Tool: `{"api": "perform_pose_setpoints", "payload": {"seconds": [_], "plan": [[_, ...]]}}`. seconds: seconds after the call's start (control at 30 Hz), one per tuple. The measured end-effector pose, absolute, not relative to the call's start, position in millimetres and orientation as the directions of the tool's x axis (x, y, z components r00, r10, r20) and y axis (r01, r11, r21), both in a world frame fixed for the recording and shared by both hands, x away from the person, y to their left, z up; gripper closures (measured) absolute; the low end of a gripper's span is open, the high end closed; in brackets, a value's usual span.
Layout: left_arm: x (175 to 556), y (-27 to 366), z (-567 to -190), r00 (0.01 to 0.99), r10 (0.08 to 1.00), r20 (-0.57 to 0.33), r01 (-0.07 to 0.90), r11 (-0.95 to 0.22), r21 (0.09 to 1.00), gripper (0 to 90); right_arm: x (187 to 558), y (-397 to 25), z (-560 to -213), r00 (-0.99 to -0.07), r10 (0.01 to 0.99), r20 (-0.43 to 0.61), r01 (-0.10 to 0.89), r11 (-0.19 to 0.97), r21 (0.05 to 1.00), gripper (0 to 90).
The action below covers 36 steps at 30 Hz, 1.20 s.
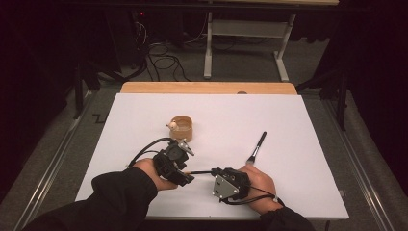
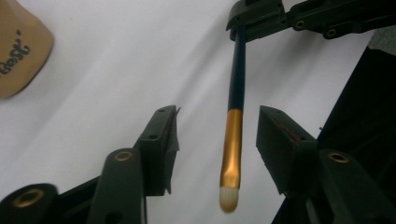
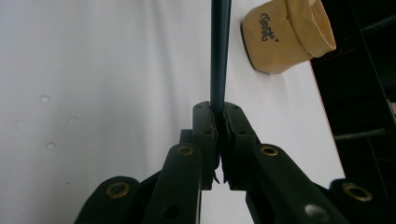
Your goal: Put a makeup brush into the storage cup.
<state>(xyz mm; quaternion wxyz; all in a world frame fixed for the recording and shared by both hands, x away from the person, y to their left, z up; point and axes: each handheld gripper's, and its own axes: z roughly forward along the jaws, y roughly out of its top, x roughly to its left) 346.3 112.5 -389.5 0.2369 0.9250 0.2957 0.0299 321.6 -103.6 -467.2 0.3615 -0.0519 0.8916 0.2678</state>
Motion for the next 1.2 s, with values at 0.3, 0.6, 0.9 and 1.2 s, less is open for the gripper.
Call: {"api": "perform_pose_setpoints", "payload": {"seconds": [0.3,0.6,0.9,1.2], "plan": [[346,125,-390,0.808,0.585,-0.071,0.543,-0.693,0.473,39.8,325,-111,-467,-0.749,0.155,-0.644,-0.229,0.852,0.471,86.7],[345,138,-395,0.787,0.614,-0.063,0.559,-0.666,0.494,37.3,328,-121,-467,-0.747,0.185,-0.639,-0.199,0.854,0.481,86.7],[346,154,-403,0.745,0.662,-0.087,0.587,-0.587,0.557,33.1,328,-129,-467,-0.755,0.238,-0.611,-0.143,0.849,0.508,86.7],[346,162,-421,0.726,0.682,-0.090,0.586,-0.545,0.600,31.6,332,-133,-468,-0.761,0.271,-0.589,-0.106,0.845,0.524,86.7]]}}
